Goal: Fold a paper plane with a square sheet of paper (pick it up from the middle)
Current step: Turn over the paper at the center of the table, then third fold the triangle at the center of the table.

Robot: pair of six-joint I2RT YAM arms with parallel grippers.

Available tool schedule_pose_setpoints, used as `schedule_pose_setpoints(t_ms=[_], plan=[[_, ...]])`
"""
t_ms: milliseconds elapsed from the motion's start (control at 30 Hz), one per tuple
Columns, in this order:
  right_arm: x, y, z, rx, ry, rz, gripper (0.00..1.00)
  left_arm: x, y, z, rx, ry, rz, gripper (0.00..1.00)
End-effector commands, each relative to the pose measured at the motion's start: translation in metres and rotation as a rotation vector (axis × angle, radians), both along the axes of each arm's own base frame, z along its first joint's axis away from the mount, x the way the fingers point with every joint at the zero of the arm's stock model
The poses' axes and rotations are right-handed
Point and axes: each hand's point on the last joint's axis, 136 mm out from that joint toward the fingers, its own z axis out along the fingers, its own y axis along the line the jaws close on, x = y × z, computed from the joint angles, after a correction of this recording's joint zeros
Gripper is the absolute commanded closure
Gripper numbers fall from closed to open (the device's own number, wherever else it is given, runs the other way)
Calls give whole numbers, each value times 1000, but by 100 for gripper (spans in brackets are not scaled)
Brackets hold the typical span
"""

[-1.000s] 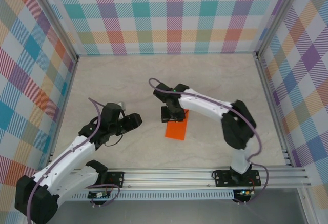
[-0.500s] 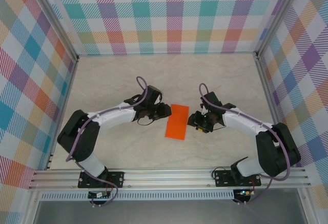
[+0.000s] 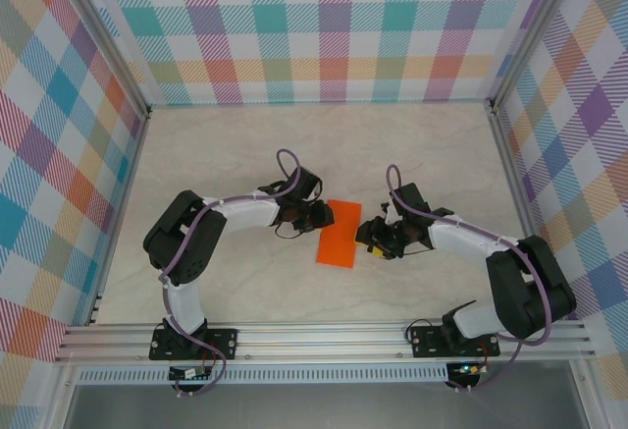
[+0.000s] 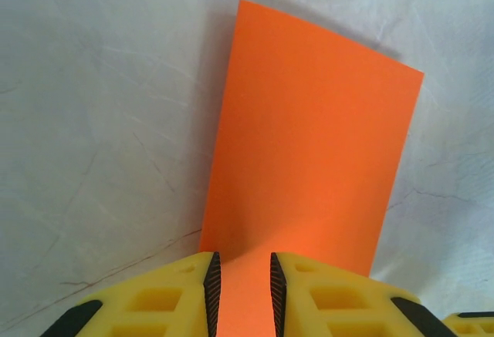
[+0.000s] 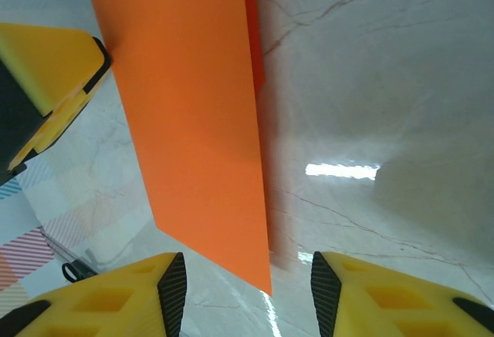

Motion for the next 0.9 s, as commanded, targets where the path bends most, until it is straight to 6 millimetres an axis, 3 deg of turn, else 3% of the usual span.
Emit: schedule_pose_setpoints(t_ms=[0,867], plan=[[6,13,5,60,-4,31,51,-1,-3,1,9,-3,-1,74],[10,33,-16,116,73,47,55,-12,5,-29,47,44,-9,76]])
